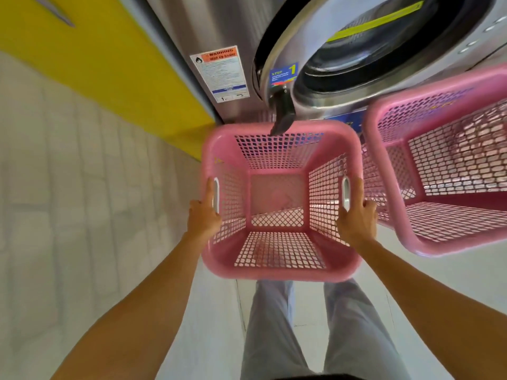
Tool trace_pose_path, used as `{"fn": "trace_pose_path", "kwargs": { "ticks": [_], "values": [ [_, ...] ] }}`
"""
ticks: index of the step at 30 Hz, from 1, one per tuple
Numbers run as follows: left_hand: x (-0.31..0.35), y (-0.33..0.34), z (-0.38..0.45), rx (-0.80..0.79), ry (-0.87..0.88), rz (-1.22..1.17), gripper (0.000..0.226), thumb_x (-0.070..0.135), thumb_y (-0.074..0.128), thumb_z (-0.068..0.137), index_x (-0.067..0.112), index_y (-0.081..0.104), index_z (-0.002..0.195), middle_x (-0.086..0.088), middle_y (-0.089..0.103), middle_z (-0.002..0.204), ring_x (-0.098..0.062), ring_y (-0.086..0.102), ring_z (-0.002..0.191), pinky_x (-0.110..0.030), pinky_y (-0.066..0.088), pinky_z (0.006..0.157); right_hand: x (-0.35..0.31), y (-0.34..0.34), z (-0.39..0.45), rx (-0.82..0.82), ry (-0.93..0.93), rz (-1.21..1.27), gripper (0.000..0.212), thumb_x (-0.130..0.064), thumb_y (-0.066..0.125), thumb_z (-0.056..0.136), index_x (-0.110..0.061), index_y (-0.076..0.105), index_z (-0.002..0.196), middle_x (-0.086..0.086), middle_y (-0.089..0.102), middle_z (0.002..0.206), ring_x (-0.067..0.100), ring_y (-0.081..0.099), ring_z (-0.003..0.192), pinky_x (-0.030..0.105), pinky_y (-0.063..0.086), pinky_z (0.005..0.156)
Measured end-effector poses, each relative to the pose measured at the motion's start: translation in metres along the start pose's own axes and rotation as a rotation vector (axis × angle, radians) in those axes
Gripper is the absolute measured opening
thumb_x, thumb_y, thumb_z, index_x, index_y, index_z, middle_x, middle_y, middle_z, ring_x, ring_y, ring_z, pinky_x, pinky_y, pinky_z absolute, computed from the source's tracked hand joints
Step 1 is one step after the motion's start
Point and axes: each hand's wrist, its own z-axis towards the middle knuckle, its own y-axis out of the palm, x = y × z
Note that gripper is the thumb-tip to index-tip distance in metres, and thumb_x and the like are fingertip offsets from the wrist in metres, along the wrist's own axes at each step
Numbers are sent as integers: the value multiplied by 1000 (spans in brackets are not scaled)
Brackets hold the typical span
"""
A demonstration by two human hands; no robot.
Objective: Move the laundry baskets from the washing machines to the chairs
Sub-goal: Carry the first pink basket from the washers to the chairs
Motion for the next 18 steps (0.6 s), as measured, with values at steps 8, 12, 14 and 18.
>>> {"fn": "trace_pose_path", "kwargs": {
  "ticks": [8, 12, 14, 18],
  "values": [
    [-30, -3, -58, -99, -115, -33, 103, 3, 52, 87, 59, -14, 143, -20, 60, 84, -23, 64, 56, -31, 55, 47, -5, -22, -11, -44, -113, -125, 98, 3, 51, 89, -57, 3, 150, 24, 46, 107, 35, 56, 80, 47, 52, 62],
    [-25, 1, -122, -55, -207, -69, 96, 0, 51, 84, 42, -1, 153, -10, 66, 103, -11, 47, 53, -27, 49, 55, -4, -45, -16, -125, -193, -176, 101, 1, 53, 87, -61, 2, 148, 16, 44, 98, 33, 56, 77, 49, 56, 66],
    [-17, 6, -157, -4, -246, -96, 91, 1, 50, 86, 35, 0, 154, -3, 58, 75, -11, 43, 52, -27, 44, 56, -1, -59, -17, -174, -259, -170, 104, 2, 53, 87, -64, -1, 147, 12, 39, 95, 30, 56, 67, 46, 56, 60],
    [-6, 30, -218, 119, -338, -218, 82, 2, 46, 88, 30, 5, 154, -21, 65, 83, -21, 53, 57, -24, 41, 50, -2, -91, -14, -278, -423, -222, 97, -1, 46, 95, -64, -7, 146, 15, 44, 96, 23, 50, 54, 29, 36, 41]
  ]
}}
